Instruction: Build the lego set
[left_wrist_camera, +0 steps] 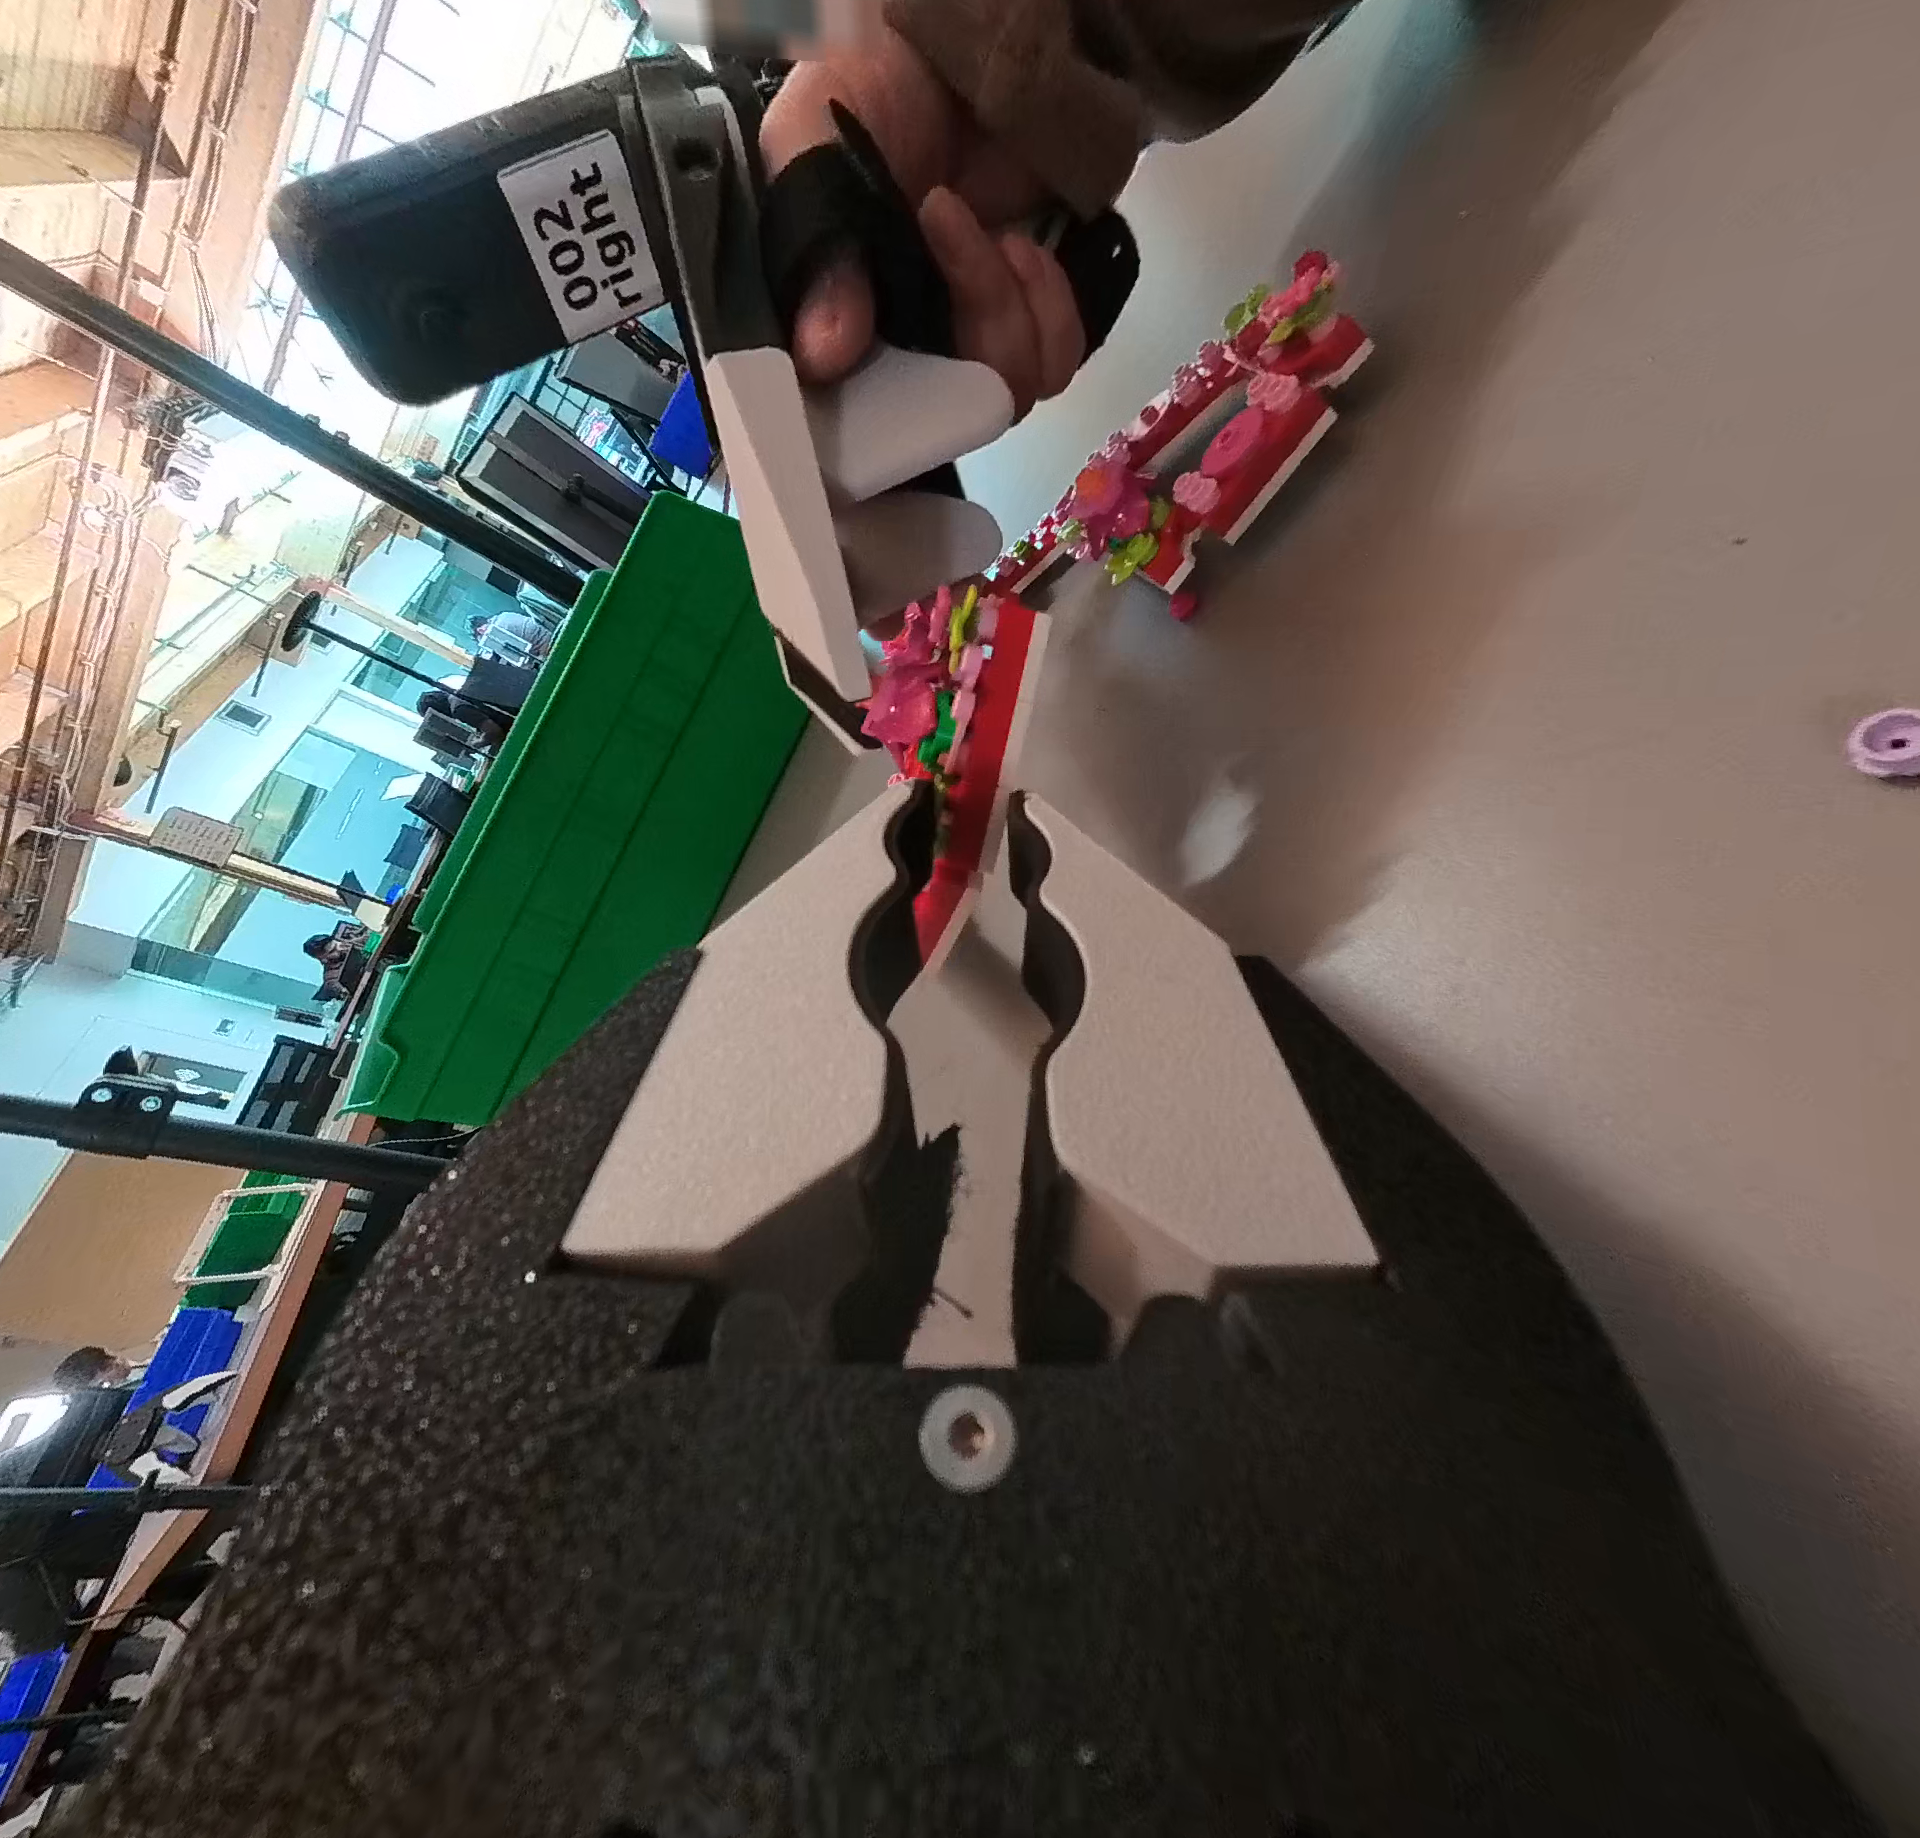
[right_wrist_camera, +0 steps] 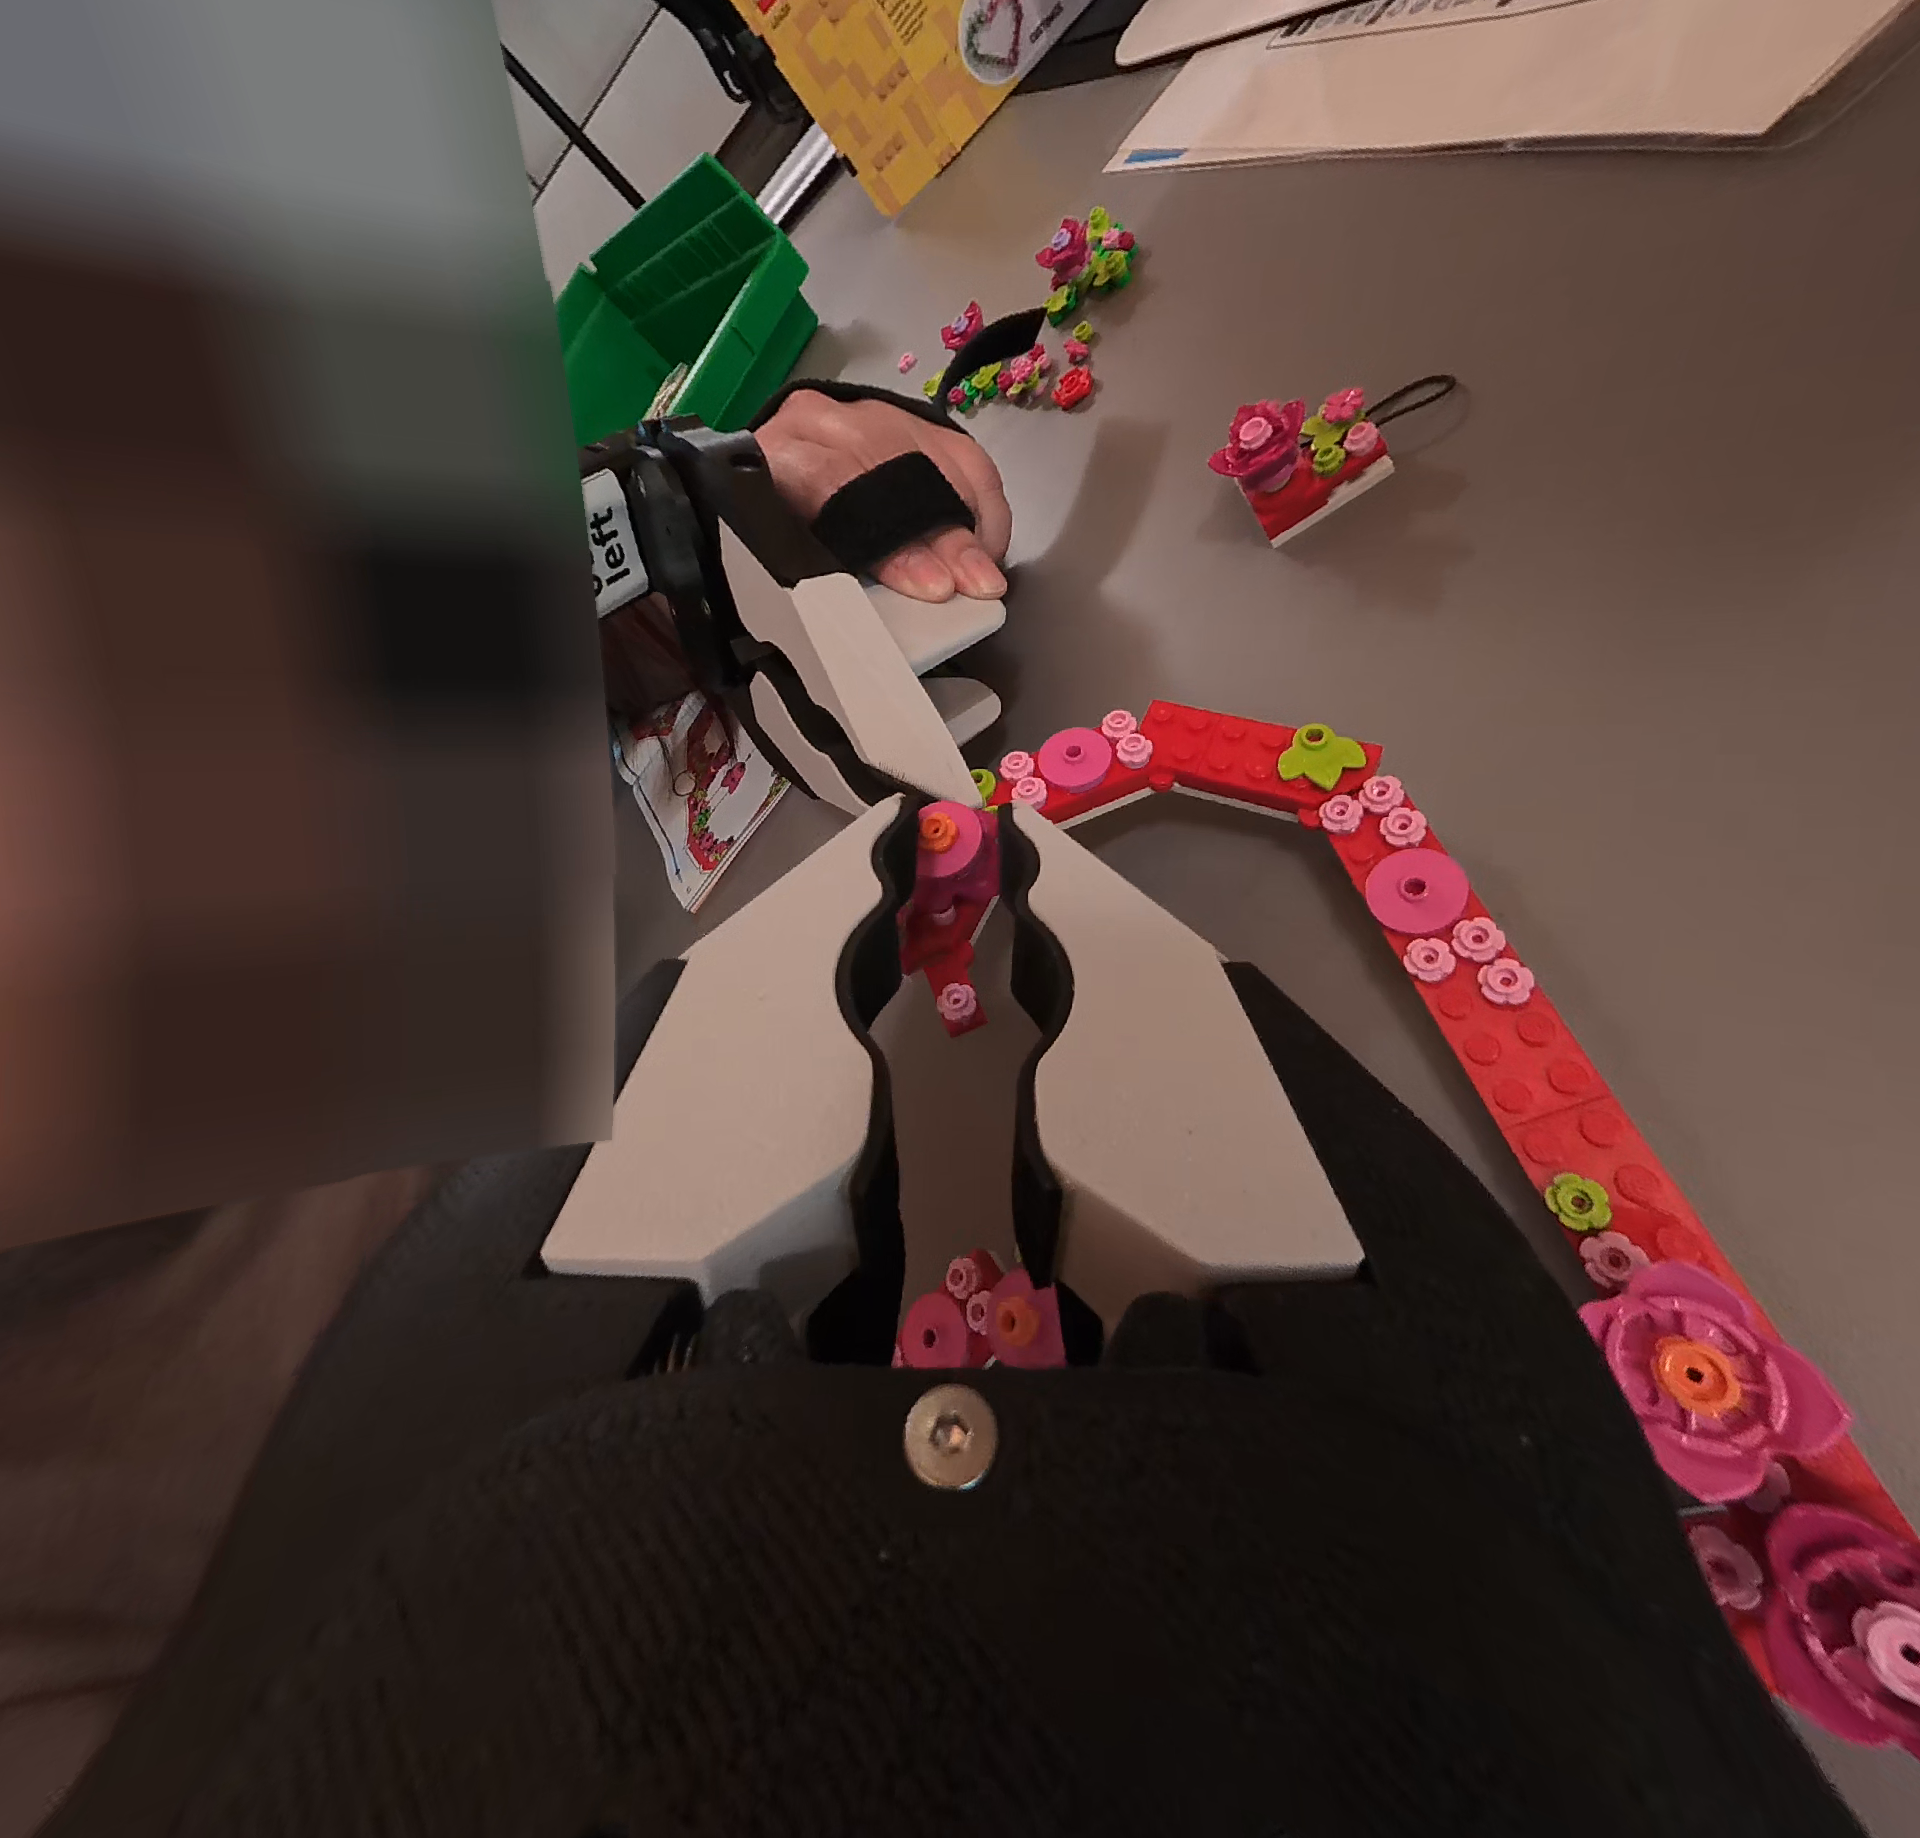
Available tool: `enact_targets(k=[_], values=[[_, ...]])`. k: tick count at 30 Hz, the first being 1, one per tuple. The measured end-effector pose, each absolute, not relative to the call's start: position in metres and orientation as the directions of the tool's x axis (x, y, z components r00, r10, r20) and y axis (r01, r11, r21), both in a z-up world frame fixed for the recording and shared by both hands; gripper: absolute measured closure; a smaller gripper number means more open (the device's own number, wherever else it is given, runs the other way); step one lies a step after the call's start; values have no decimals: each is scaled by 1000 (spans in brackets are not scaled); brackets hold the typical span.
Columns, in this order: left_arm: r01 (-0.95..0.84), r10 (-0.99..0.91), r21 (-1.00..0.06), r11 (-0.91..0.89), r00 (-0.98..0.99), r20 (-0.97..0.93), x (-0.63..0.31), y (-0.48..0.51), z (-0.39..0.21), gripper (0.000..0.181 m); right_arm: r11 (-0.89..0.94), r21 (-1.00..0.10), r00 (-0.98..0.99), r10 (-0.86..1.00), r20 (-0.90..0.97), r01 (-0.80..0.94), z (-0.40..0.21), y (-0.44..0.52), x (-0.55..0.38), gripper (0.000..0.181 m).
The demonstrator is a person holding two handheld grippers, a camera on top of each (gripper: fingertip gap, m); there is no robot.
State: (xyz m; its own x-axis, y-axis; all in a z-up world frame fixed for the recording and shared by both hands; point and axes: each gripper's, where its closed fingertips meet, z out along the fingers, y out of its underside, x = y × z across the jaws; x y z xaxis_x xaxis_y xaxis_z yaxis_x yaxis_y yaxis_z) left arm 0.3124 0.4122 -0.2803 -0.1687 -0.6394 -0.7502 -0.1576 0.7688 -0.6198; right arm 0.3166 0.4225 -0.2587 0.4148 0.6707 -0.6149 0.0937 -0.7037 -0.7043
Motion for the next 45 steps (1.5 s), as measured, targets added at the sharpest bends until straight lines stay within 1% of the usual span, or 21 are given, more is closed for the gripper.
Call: enact_targets(k=[18,22,30,38,45], values=[[-158,-640,-620,769,-176,-748,312,412,-281,170,-626,-762,389,752,-532,167,-258,415,315,164],[-156,-638,-619,770,-176,-750,312,412,-281,170,-648,-747,405,729,-552,149,-259,417,312,163],[-153,-603,-584,797,-180,-777,312,410,-283,170,-690,-713,414,691,-593,130,-263,419,311,164],[-159,-593,-572,805,-188,-783,312,410,-285,170,-672,-724,420,708,-568,153,-264,418,314,168],[-159,-592,-570,806,-195,-782,312,409,-286,170,-639,-747,392,745,-540,185,-264,414,313,165]])
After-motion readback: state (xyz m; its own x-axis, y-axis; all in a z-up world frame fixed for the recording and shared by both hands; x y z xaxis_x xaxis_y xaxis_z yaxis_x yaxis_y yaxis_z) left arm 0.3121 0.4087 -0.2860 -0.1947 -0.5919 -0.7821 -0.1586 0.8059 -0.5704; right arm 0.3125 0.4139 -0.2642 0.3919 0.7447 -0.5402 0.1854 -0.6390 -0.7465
